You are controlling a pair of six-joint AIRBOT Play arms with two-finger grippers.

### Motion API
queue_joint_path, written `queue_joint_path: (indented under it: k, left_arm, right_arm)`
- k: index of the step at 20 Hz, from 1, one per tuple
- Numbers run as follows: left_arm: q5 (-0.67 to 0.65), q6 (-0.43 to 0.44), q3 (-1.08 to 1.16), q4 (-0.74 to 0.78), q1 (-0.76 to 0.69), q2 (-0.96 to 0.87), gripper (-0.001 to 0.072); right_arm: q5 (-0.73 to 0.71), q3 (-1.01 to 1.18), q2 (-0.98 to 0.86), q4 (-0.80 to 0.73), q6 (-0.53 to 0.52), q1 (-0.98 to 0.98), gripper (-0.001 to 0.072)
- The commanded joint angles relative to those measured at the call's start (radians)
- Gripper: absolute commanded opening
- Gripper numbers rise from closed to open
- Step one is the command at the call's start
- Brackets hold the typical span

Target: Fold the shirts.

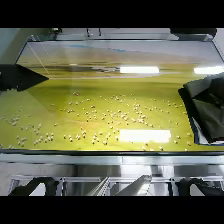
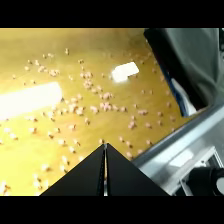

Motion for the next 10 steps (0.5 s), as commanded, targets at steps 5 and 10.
queue_joint_path:
  k: [5,10]
  left_arm:
    - [0.094,-0.103,-0.488,0.077,-0.195,0.354,0.0016]
    - [0.140,-0.110,-0.666,0.074,-0.210,0.458,0.0023]
  right_arm:
    - [-0.319,-0.479,0.265,0.025,-0.023,0.375,0.0011]
    - [-0.328,-0.640,0.319,0.087,-0.023,0.381,0.0012]
